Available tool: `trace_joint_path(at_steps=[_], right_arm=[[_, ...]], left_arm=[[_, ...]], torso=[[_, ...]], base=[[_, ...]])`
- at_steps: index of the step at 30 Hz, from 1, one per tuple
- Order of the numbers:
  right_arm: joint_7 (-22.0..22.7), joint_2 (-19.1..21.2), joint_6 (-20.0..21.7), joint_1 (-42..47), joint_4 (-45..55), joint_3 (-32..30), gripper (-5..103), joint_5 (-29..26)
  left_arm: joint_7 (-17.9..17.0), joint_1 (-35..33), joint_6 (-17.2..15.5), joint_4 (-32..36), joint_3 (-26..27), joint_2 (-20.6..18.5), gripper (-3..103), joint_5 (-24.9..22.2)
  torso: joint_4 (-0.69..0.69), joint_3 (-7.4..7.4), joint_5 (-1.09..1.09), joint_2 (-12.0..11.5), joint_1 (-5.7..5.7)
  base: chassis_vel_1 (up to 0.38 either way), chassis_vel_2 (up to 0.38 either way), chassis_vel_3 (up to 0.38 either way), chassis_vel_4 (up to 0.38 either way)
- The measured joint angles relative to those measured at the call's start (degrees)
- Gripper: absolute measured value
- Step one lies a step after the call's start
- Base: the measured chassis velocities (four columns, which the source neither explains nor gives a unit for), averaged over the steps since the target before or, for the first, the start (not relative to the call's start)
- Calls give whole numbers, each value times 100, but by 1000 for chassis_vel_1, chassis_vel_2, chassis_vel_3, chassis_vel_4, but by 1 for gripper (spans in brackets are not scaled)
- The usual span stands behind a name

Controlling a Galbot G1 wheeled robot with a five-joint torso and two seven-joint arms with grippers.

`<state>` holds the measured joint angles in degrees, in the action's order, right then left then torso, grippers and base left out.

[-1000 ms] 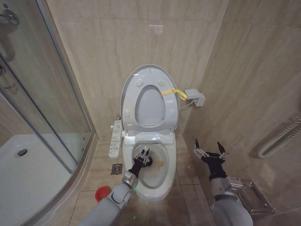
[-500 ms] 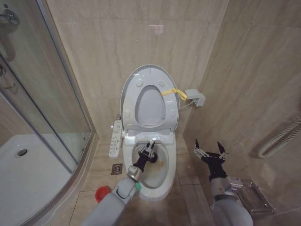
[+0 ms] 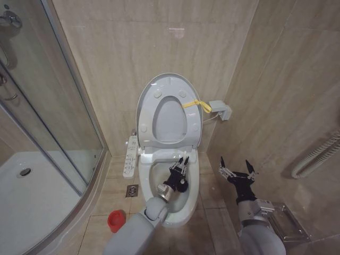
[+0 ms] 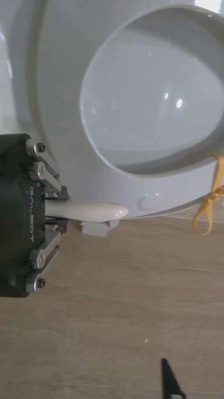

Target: Open the toilet lid, clean the toilet bowl with a toilet brush, close the toilet lid, and flush.

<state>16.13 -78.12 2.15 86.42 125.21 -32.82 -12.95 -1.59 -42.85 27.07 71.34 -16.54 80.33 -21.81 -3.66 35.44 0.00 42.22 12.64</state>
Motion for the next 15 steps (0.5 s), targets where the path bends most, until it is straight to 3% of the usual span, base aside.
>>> trace_joint_path(at_steps=[6, 15], right_arm=[[0, 0, 0, 0, 0, 0, 100, 0], [0, 0, 0, 0, -1, 0, 100, 0]], left_arm=[[165, 135, 205, -629, 55, -124, 19, 9], [67, 117, 213, -414, 191, -67, 19, 184]], torso=[[0, 0, -1, 0, 0], [-1, 0, -1, 0, 0]], base=[[0, 0, 0, 0], [0, 0, 0, 0]])
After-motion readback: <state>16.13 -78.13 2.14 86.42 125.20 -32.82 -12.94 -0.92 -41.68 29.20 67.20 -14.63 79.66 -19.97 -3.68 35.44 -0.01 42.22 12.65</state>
